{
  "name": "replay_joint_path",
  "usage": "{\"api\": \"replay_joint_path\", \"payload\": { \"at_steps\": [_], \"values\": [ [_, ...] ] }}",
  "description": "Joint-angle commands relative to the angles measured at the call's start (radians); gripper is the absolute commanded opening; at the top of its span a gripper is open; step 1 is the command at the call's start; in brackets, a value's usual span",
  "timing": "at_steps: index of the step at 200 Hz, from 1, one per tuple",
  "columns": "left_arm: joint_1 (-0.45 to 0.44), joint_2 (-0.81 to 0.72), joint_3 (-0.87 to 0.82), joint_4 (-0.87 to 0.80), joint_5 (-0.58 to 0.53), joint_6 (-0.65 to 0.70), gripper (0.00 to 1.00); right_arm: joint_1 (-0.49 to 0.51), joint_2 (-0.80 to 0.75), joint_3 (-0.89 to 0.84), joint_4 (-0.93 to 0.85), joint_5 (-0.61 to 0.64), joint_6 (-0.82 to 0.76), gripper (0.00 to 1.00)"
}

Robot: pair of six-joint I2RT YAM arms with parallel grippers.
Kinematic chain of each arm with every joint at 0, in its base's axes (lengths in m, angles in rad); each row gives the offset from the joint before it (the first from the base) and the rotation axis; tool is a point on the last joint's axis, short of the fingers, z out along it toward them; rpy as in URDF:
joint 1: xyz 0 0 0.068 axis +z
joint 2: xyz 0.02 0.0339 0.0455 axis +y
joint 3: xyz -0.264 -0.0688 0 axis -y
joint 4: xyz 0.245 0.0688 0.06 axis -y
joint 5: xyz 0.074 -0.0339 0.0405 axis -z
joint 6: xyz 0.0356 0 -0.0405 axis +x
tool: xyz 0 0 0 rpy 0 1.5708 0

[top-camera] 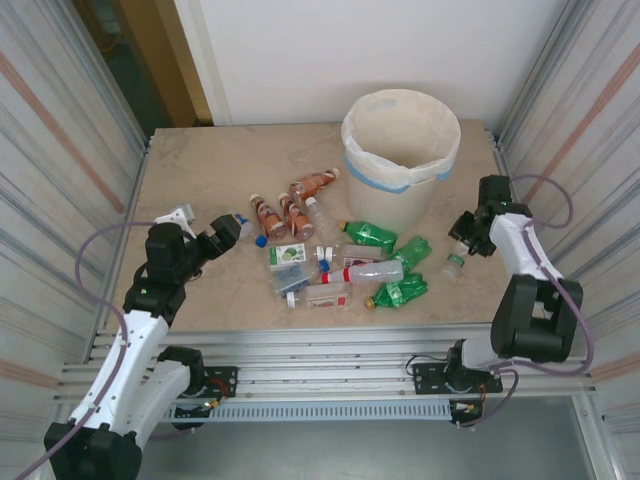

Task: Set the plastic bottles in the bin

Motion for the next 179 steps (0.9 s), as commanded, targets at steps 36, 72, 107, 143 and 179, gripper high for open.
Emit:
{"api": "replay_joint_path", "payload": {
  "at_steps": [36,72,107,143,179],
  "values": [
    [0.012,0.001,-0.021,0.039,0.015,0.001,0.99,-0.001,-0.161,0.269,-0.071,0.015,-0.074,0.24],
    [0.014,-0.004,-0.021,0.036,0.017,0.002,0.99,0.043,-0.137,0.451,-0.025,-0.045,-0.105,0.24],
    [0.017,-0.015,-0.023,0.029,0.016,0.002,0.98,0.133,-0.033,0.638,0.022,-0.085,-0.161,0.24],
    [0.019,-0.041,-0.016,0.006,0.015,0.002,0.99,0.219,0.118,0.863,0.034,-0.105,-0.215,0.23],
    [0.021,-0.061,-0.015,-0.009,0.015,0.002,0.99,0.282,0.290,1.035,0.029,-0.125,-0.282,0.24]
  ]
}}
